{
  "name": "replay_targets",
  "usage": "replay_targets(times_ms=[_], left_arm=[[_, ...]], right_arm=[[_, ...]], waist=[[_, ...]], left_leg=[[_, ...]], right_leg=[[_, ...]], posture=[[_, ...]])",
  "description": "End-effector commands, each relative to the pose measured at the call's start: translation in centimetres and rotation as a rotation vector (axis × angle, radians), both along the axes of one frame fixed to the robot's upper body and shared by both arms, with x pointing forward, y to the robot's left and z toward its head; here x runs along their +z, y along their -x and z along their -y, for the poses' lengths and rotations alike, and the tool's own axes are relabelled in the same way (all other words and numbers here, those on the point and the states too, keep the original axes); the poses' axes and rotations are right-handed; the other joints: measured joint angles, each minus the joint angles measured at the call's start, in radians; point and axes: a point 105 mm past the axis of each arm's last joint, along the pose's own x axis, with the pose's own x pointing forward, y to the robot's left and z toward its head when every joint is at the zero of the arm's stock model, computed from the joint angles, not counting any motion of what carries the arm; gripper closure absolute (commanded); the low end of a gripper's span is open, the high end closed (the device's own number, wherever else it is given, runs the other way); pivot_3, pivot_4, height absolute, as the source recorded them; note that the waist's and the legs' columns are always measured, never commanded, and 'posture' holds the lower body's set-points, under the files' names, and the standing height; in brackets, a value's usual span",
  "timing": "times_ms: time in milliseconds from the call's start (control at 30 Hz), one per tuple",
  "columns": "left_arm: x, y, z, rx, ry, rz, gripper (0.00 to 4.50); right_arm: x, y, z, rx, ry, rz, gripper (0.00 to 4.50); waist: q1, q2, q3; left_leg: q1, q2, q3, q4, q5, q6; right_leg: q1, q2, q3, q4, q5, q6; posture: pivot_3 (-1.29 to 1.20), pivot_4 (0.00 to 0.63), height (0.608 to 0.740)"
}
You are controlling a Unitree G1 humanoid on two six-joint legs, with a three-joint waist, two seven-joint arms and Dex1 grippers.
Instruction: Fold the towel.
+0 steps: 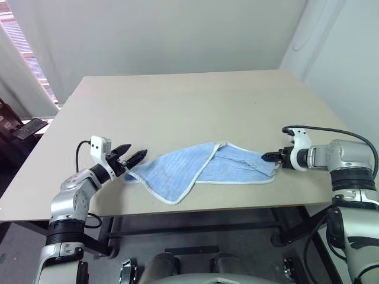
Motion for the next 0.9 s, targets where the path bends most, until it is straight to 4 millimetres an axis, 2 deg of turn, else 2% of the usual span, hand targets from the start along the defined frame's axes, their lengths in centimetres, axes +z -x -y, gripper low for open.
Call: replay_targets(times_ms=[33,67,167,367,500,633,733,800,900], left_arm=[[1.5,-0.1,-0.1,-0.005,-0.011,0.051,0.00],[1.5,-0.1,-0.2,-0.004,-0.012,0.050,0.00],[1.4,0.1,-0.4,-0.002,-0.016,0.049,0.00],[1.7,0.3,-0.6,-0.007,-0.023,0.051,0.00],[1.9,0.3,-0.5,-0.018,-0.027,0.053,0.00],[2.2,0.9,0.1,-0.078,-0.015,0.043,0.00],[2.5,1.4,0.9,-0.132,-0.018,0.036,0.00],[2.5,1.7,1.5,-0.174,-0.015,0.021,0.00],[2.5,2.5,2.6,-0.255,-0.005,-0.002,0.00]], right_arm=[[-0.5,-0.2,-0.3,0.040,0.071,0.001,1.64],[-0.6,-0.2,-0.5,0.049,0.065,-0.005,1.64],[-0.8,0.1,-1.4,0.113,0.077,-0.011,2.23],[-0.5,-0.2,-1.7,0.151,0.110,0.023,4.39],[1.0,-1.4,-1.1,0.122,0.110,0.156,4.49],[4.1,-2.3,-1.3,0.133,0.078,0.358,4.49],[7.5,-2.8,-1.7,0.155,0.130,0.536,4.49],[10.5,-2.9,-2.7,0.192,0.162,0.682,4.49],[13.7,-2.6,-4.6,0.236,0.124,0.794,4.49]], waist=[[0.000,0.000,0.000],[0.000,-0.001,0.000],[0.000,-0.001,0.000],[-0.001,-0.001,0.000],[0.002,0.000,0.000],[0.004,0.000,0.000],[0.004,0.001,0.001],[0.005,0.001,0.001],[0.005,0.001,0.001]], left_leg=[[0.000,0.000,0.000,0.001,0.000,0.000],[0.000,0.000,0.000,0.001,0.000,0.000],[0.000,0.000,0.000,0.004,0.000,0.000],[0.000,0.000,0.000,0.003,0.000,0.000],[0.000,0.000,0.000,0.002,0.000,0.000],[-0.001,0.000,0.000,0.002,0.000,0.000],[-0.002,0.000,0.000,0.001,0.000,0.000],[-0.002,0.000,0.000,0.000,0.000,0.000],[-0.002,0.000,0.000,-0.001,0.000,0.000]], right_leg=[[0.001,0.000,0.000,0.000,0.000,-0.001],[0.001,0.000,0.000,0.000,0.001,-0.001],[0.002,0.000,0.000,0.000,0.001,-0.003],[0.001,0.000,0.000,0.000,0.001,-0.002],[0.000,0.001,0.000,0.000,0.001,-0.002],[-0.001,0.001,0.000,0.000,0.001,-0.002],[-0.002,0.001,0.000,0.000,0.001,-0.002],[-0.003,0.001,0.000,0.000,0.001,-0.002],[-0.003,0.001,0.000,0.000,0.001,-0.002]], posture=[[0.00,0.000,0.736],[0.00,0.000,0.736],[0.00,0.000,0.736],[0.00,0.000,0.736],[0.00,0.000,0.736],[0.00,0.000,0.736],[0.00,0.000,0.736],[0.00,0.000,0.736],[0.00,0.000,0.736]])
